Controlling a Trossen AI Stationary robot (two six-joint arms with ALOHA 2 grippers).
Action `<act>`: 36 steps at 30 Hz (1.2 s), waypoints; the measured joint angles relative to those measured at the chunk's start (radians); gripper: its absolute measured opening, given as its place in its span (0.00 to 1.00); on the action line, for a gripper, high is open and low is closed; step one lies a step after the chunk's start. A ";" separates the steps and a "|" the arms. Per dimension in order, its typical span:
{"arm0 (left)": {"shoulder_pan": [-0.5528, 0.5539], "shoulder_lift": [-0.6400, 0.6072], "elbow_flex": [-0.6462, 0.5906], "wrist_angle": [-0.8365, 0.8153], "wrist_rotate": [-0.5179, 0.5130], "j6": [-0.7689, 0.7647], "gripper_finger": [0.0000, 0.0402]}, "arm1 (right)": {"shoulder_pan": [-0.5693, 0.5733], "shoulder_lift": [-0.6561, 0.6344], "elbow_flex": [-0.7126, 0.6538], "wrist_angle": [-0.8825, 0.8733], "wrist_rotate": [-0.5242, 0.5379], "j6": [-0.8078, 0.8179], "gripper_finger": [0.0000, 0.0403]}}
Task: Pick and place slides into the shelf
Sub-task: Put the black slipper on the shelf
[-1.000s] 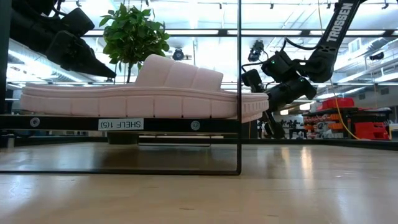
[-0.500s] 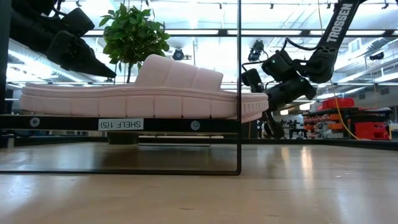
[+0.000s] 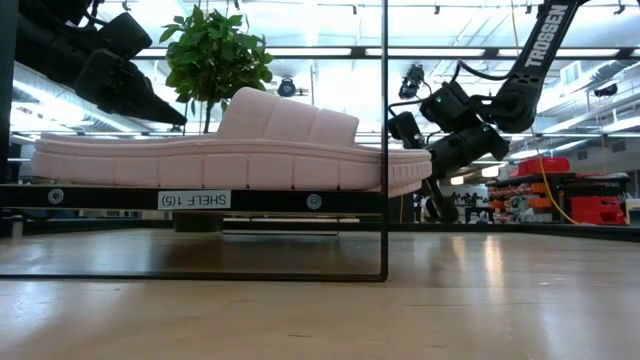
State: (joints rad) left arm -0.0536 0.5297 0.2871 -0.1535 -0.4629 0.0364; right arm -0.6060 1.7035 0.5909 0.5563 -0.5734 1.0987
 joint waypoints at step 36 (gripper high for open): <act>0.000 0.000 0.000 -0.001 0.000 -0.003 0.06 | -0.015 -0.142 -0.001 -0.145 0.011 -0.074 0.62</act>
State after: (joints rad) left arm -0.0533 0.5301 0.2871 -0.1542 -0.4629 0.0330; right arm -0.6212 1.5618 0.5900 0.4109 -0.5622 1.0243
